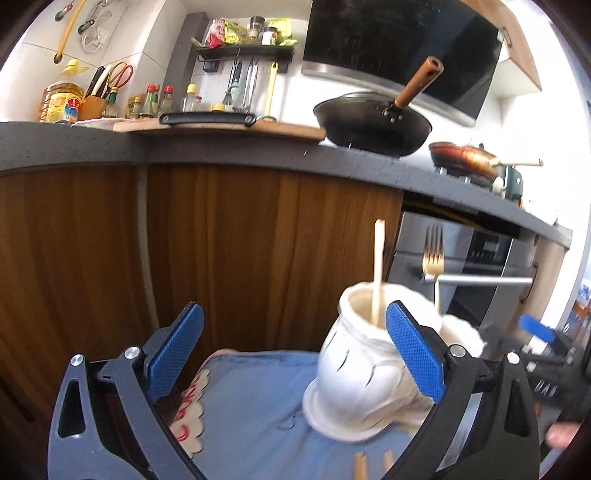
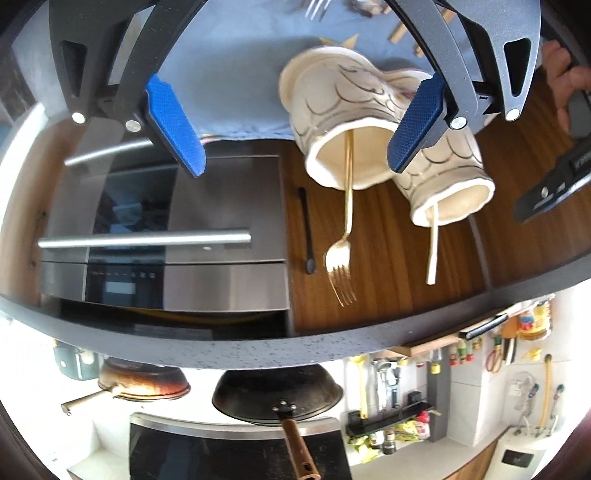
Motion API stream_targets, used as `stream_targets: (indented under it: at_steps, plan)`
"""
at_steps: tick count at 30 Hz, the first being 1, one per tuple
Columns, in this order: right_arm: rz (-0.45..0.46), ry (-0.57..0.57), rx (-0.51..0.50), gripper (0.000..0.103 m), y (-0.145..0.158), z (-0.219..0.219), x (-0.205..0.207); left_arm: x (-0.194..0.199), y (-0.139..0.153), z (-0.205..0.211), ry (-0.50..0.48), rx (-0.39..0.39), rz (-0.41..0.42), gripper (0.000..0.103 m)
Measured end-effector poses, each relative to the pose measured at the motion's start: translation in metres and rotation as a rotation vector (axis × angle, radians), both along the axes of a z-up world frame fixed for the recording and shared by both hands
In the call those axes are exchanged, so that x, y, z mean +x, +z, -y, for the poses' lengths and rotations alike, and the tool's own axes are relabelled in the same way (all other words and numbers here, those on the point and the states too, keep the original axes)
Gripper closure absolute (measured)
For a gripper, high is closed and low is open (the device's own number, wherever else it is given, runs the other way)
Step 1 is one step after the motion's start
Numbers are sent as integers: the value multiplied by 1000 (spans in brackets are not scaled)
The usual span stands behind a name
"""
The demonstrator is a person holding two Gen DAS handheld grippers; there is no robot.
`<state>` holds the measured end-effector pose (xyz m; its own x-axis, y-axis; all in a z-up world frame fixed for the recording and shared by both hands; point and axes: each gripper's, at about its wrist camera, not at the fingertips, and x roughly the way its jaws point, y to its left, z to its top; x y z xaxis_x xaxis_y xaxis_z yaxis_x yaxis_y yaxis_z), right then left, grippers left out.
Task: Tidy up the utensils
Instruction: 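Drop the chopstick into one cup while the right tool drops the fork into the other, then grasp another chopstick with the left tool while the right tool grasps a yellow fork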
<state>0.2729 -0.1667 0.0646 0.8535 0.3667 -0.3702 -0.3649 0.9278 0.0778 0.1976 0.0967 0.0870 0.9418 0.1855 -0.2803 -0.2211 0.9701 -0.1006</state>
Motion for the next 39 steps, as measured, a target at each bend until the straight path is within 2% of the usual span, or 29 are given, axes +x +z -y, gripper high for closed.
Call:
stream_targets:
  at_steps: [8, 13, 15, 17, 22, 26, 28, 30, 33, 39]
  plan:
    - [49, -45, -60, 5, -6, 6, -26, -29, -19, 1, -6, 24, -43, 5]
    - [21, -65, -43, 5, -12, 20, -44, -47, -32, 2, -31, 21, -82, 5]
    - [-19, -44, -16, 5, -18, 28, -49, -53, -36, 2, -40, 20, -97, 5]
    - [-103, -39, 0, 5, -26, 35, -47, -55, -40, 0, -47, 2, -118, 5]
    - [-218, -41, -26, 5, -42, 43, -49, -52, -54, 2, -128, -60, -216, 6]
    - [-292, -36, -68, 5, -55, 46, -54, -46, -68, 20, -191, 2, -307, 7]
    - [-338, -21, -61, 5, -62, 49, -54, -43, -77, 32, -224, 47, -358, 12]
    - [-373, -6, -69, 5, -68, 50, -54, -40, -85, 41, -247, 85, -404, 23]
    - [-382, 11, -56, 5, -69, 52, -57, -35, -97, 49, -274, 109, -467, 37]
    - [-460, 59, -54, 8, -77, 50, -56, -27, -110, 54, -296, 121, -541, 48]
